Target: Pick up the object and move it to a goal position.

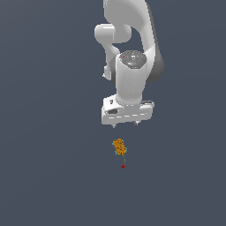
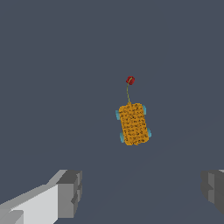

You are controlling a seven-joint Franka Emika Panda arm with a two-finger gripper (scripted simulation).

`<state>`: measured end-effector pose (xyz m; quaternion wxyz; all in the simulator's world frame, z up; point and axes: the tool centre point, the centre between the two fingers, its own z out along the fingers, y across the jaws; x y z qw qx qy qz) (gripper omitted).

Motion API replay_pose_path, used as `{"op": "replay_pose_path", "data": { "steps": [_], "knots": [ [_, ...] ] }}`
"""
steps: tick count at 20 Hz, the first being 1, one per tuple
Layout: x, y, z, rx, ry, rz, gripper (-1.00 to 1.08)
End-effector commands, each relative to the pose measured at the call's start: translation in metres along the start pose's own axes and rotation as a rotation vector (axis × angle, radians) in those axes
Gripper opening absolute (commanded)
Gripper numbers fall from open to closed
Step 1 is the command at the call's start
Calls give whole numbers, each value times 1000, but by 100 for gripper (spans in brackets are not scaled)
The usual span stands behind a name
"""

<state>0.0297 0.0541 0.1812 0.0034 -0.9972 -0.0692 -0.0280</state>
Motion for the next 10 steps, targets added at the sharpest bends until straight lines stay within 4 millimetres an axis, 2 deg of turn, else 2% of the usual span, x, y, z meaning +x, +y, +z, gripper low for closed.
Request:
{"op": "replay_pose_path", "data": {
  "steps": [1, 10],
  "knots": [
    [6, 2, 9, -1, -5, -16, 100],
    [35, 10, 64, -2, -32, -105, 100]
  ]
}}
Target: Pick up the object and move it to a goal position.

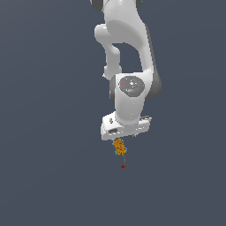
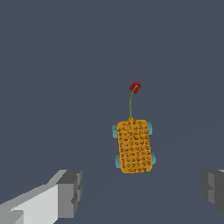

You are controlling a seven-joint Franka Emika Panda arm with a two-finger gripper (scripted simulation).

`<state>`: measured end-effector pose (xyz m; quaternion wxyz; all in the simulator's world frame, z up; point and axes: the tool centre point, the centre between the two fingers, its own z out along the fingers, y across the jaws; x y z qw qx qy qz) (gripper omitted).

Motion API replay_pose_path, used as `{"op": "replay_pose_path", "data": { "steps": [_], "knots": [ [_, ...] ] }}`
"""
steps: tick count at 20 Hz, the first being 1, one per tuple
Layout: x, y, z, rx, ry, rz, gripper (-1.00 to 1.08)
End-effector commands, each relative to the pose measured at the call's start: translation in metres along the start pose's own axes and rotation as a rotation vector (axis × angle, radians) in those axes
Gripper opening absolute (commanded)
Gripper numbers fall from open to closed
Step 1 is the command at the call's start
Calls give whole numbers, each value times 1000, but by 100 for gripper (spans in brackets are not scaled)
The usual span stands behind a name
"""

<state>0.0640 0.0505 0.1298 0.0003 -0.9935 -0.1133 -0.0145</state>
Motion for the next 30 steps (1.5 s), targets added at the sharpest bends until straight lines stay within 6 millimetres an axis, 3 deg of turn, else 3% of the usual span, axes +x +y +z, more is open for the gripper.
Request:
{"op": "replay_pose_path", "data": {
  "steps": [1, 10, 21, 30],
  "knots": [
    [8, 3, 17, 0, -8, -26, 100],
    [22, 11, 57, 3, -25, -84, 100],
    [23, 12, 71, 4, -29, -93, 100],
    [21, 12, 112, 4, -29, -94, 100]
  ]
}}
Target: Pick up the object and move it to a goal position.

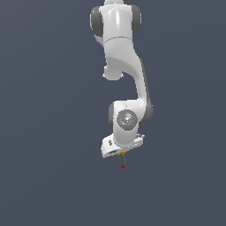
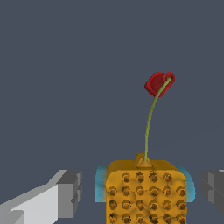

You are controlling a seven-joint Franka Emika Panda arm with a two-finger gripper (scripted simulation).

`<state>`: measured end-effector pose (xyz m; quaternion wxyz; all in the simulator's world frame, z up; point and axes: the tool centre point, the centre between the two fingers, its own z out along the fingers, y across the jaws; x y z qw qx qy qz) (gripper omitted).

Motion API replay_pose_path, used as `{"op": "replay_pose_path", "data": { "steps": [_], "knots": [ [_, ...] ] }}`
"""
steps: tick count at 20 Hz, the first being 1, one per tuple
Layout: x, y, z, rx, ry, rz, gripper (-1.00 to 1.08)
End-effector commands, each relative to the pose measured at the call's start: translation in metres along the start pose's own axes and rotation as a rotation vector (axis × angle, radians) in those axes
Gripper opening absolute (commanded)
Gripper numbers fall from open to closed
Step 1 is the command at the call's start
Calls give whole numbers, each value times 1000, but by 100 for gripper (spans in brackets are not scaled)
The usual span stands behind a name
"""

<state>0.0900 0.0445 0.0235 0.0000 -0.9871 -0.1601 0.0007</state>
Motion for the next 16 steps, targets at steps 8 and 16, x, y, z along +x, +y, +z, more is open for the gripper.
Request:
{"op": "replay_pose_path", "data": {
  "steps": [8, 16],
  "knots": [
    [2, 0, 8, 0, 1, -1, -100],
    [1, 0, 8, 0, 1, 0, -100]
  ]
}}
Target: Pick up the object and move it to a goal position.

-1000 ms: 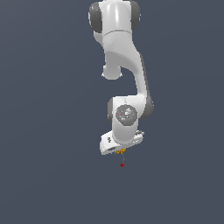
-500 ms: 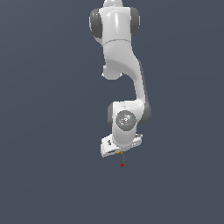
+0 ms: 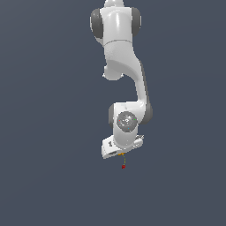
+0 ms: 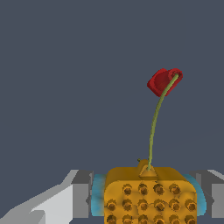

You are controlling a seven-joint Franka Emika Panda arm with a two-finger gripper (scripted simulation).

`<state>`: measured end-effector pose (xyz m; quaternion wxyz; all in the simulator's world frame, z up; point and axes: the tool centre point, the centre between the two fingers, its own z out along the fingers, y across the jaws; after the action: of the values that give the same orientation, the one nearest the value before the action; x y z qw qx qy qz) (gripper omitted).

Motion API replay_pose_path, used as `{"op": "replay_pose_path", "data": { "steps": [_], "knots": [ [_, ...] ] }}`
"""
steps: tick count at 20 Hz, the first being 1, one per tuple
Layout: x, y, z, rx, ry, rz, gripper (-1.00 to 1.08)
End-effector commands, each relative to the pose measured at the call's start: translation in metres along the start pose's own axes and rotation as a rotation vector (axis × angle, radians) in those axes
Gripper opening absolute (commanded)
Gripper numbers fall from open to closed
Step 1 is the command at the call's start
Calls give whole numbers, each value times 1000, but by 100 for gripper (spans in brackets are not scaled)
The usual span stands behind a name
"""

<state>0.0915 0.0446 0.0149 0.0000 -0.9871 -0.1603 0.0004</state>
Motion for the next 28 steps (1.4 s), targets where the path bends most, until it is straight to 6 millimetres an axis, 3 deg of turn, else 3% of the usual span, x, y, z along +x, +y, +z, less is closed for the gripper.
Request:
{"op": "replay_pose_path", "data": {
  "steps": [1, 6, 11, 28],
  "knots": [
    [0, 0, 0, 0, 0, 0, -100],
    [2, 1, -14, 0, 0, 0, -100],
    [6, 4, -47, 0, 0, 0, -100],
    [31, 19, -217, 0, 0, 0, -100]
  ]
}}
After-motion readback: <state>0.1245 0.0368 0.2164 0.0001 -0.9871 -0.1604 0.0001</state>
